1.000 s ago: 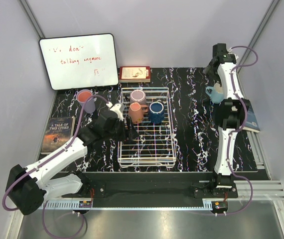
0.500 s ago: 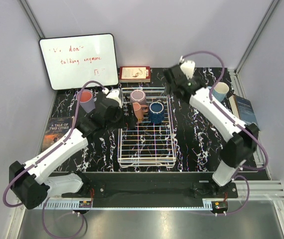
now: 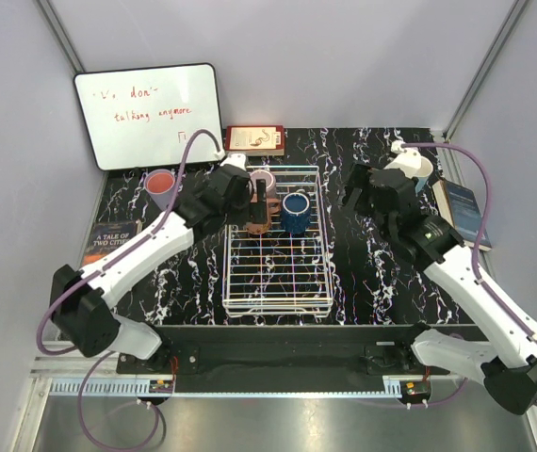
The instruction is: Unload the cups from the dish rack
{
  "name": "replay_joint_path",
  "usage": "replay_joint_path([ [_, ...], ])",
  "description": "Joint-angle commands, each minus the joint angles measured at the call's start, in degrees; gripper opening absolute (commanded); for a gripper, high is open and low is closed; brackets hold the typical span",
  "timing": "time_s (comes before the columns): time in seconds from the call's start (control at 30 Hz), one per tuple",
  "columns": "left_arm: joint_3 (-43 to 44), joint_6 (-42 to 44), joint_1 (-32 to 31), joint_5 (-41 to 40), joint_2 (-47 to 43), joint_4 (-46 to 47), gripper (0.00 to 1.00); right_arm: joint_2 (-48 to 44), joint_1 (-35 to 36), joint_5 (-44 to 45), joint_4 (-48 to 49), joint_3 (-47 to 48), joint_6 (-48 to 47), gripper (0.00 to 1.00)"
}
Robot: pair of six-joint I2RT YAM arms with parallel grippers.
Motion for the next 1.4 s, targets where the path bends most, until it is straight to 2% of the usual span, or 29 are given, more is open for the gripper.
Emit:
replay_joint_path([
  [0.0, 6.5, 2.5, 0.6, -1.8, 6.2, 2.1, 0.99, 3.0, 1.2, 2.4, -2.0, -1.4, -0.2, 1.0],
  [0.17, 9.0, 2.2, -0.8, 1.6, 9.4, 3.9, 0.99, 1.9, 2.0, 2.0, -2.2, -3.7, 0.2, 1.0],
  [0.3, 14.2, 4.1, -4.6, -1.0, 14.0, 3.6, 0.99, 1.9, 2.0, 0.0, -1.6, -4.6, 0.0, 1.0],
  [0.5, 19.2, 2.3, -4.2, -3.1, 17.7, 1.4, 0.99, 0.3, 2.0, -1.7, -1.2, -5.8, -0.3, 1.0],
  [0.7, 16.4, -0.9, -1.3, -4.1, 16.3, 1.1, 0.99, -1.4, 2.0, -1.7, -1.2, -7.4, -0.3, 1.0],
  [1.2, 14.5, -0.7, -1.1, 0.6, 20.2, 1.6, 0.99, -0.6, 2.0, -1.8, -0.4, -8.8, 0.1, 1.0],
  [1.37, 14.2, -0.4, -0.9, 1.3, 21.2, 2.0, 0.95, 0.4, 2.0, -2.1, -0.3, -8.9, 0.2, 1.0],
])
